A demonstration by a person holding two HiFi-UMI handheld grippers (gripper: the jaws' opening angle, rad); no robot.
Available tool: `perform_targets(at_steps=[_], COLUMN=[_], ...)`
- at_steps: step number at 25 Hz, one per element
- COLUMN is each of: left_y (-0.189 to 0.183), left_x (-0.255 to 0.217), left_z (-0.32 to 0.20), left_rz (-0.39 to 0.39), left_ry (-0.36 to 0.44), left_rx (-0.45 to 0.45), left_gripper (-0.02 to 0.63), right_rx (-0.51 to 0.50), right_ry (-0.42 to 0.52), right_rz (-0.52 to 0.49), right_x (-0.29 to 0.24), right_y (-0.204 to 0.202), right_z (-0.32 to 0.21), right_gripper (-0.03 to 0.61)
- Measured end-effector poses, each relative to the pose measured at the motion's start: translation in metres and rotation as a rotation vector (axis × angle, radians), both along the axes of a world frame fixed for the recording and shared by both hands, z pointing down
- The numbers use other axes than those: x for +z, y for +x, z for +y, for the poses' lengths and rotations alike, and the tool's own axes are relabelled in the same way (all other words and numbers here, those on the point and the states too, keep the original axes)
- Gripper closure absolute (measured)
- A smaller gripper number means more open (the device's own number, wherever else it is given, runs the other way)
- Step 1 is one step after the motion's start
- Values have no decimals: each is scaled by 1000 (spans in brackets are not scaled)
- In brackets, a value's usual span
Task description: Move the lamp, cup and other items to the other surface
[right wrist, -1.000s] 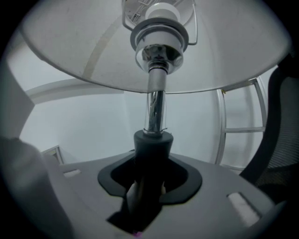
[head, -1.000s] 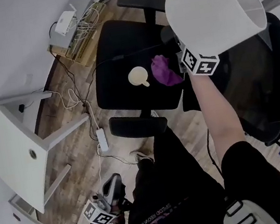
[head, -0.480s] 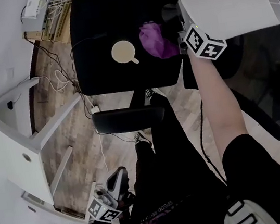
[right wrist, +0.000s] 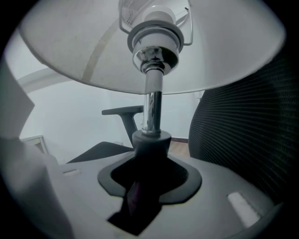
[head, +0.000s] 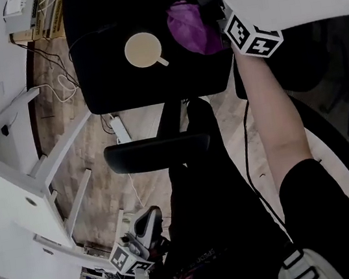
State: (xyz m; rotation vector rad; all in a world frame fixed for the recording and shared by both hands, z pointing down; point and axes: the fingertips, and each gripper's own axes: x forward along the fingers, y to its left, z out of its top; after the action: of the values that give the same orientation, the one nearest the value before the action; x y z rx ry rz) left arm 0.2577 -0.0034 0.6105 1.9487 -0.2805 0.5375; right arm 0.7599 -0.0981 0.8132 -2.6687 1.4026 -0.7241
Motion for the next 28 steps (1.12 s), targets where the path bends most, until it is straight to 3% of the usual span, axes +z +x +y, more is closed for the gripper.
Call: perform_targets(at_steps=[14, 24, 28], left_y=[-3, 1, -7], left_x=[33, 25, 27], left_z=[-1, 0, 8], left_rz=[-12, 17, 17], left_ry=[-61, -60, -70], left_rx=[-30, -57, -88], left_gripper=[618, 618, 618], right_rx=[37, 26, 42], right_ry=[22, -48, -93], right_rz=[33, 32, 28], right_x=[26, 40, 46], right_y=[-3, -25, -30], right_z=[2, 19, 22], right_gripper=[440, 432, 396])
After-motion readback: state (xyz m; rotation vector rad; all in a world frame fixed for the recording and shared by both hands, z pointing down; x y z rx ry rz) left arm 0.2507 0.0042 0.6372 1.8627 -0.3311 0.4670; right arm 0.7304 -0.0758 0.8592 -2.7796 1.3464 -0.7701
